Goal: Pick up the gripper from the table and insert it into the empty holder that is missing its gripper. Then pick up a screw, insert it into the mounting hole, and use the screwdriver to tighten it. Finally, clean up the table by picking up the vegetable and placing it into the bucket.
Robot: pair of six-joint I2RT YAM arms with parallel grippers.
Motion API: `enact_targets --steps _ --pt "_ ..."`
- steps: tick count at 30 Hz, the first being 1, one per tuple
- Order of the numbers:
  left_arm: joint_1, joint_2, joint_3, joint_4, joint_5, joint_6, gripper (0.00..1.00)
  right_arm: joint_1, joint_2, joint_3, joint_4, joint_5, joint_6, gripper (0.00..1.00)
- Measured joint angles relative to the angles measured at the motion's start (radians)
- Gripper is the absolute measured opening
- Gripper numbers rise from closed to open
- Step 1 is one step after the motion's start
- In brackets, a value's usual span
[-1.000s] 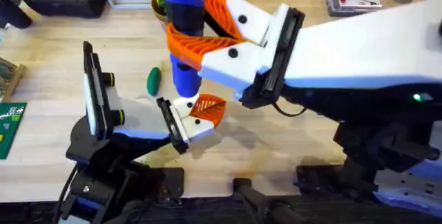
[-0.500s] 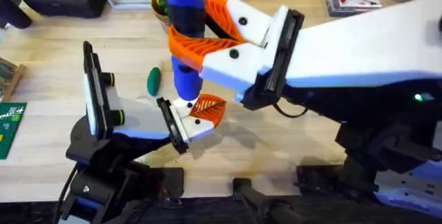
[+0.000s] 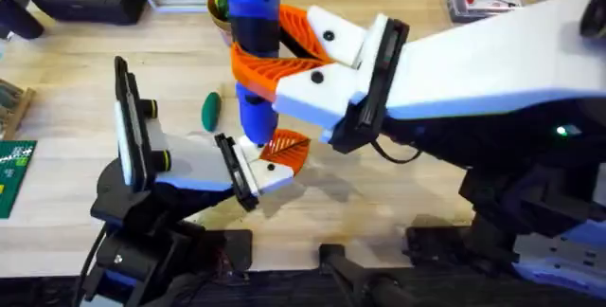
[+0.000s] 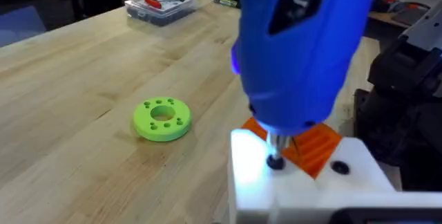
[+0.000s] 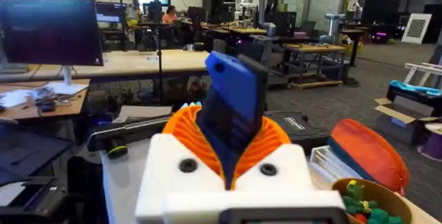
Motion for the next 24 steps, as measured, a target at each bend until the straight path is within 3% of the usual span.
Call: enact_targets --steps 18,24 --pt "0.000 0.000 0.000 0.000 0.000 0.000 0.011 0.000 0.000 0.000 0.004 0.000 0.000 0.026" --pt "0.000 0.000 0.000 0.000 0.000 0.001 0.011 0.000 0.001 -0.017 0.122 0.026 0.000 0.026"
